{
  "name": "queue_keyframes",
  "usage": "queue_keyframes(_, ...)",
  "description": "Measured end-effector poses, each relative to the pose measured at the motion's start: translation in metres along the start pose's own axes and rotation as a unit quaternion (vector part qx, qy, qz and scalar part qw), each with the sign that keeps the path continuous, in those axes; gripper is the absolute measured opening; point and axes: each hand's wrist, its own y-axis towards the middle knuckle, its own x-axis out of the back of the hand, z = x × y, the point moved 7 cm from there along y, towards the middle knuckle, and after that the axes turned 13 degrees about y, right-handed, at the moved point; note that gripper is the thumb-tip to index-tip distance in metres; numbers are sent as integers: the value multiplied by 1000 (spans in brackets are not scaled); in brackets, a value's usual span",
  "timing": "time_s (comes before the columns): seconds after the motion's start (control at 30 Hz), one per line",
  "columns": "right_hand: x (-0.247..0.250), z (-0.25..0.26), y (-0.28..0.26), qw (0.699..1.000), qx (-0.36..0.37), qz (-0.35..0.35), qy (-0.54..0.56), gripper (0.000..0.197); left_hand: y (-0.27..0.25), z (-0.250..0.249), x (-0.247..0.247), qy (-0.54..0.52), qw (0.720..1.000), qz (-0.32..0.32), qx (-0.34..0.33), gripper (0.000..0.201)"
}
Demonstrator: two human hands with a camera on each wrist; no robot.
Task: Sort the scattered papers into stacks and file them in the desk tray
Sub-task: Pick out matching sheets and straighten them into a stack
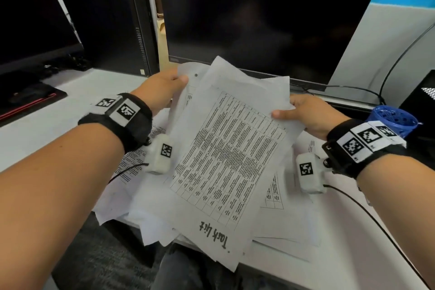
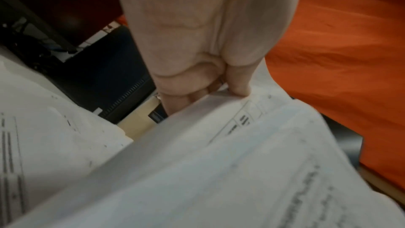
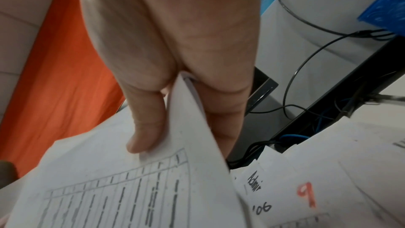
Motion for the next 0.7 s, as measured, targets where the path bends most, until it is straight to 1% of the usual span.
queue_keyframes(0.07,-3,5,2,1000,10,-9,-12,19,1,-1,-8,-34,999,0,3,22)
queue_keyframes(0.13,-3,9,0,1000,21,-23,4,21,-1,3,-13,-23,1000,11,2,50)
queue_keyframes(0.17,-1,12,-2,999,26,-31,26,21,-2,6,-17,-10,1000,30,-2,59)
queue_keyframes(0.2,1,13,-4,997,29,-40,53,22,-4,10,-21,3,999,46,-6,60)
queue_keyframes(0.23,2,15,-6,995,28,-45,82,23,-8,15,-23,28,998,59,-3,55)
queue_keyframes(0.27,1,16,-8,992,27,-47,111,25,-10,20,-23,58,997,51,2,50)
queue_keyframes(0.3,0,18,-9,988,25,-50,141,27,-10,28,-21,69,997,28,15,46)
queue_keyframes(0.37,-3,22,-13,974,30,-61,216,25,-11,33,-19,16,1000,-6,22,34)
queue_keyframes(0.43,-5,27,-17,954,42,-72,288,20,-14,32,-22,-93,995,-9,19,23)
queue_keyframes(0.5,-7,32,-20,933,54,-82,346,17,-15,30,-27,-193,981,-4,22,22)
queue_keyframes(0.53,-9,35,-21,925,60,-88,365,17,-15,29,-29,-216,976,-4,18,23)
queue_keyframes(0.63,-11,44,-22,912,85,-106,386,15,-17,21,-30,-233,972,-29,3,21)
queue_keyframes(0.7,-13,48,-22,919,94,-102,368,15,-16,20,-24,-230,971,-60,-4,20)
